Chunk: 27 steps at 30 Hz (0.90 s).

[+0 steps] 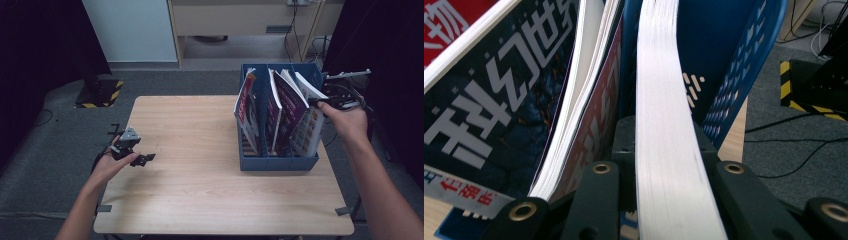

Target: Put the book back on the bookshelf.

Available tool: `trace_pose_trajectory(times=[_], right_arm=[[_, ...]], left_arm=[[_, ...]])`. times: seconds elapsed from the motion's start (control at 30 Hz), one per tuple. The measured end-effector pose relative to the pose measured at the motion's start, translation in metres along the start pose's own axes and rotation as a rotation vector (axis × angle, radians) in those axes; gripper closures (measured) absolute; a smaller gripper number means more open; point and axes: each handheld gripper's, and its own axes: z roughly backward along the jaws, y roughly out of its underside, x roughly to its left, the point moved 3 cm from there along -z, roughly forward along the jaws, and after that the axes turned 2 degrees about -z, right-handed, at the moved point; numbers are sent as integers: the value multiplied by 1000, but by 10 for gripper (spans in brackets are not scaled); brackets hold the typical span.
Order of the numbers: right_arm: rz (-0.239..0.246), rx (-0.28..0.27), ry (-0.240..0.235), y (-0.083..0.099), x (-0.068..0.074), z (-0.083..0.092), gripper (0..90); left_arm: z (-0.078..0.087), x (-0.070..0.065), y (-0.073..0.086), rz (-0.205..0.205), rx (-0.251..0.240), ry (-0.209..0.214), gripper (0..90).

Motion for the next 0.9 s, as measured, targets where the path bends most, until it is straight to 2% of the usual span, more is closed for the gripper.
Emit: trace_pose_trajectory(times=[0.13, 0.33, 0.9], right_arm=[[17, 24, -13, 2, 2, 2, 731], [18, 67, -37, 6, 4, 4, 728], [23, 109, -65, 19, 2, 7, 722]], left_arm=[[0, 0, 1, 0, 4, 1, 50], [-1, -1, -1, -4, 1, 3, 50], [-3, -2, -2, -10, 9, 3, 49]])
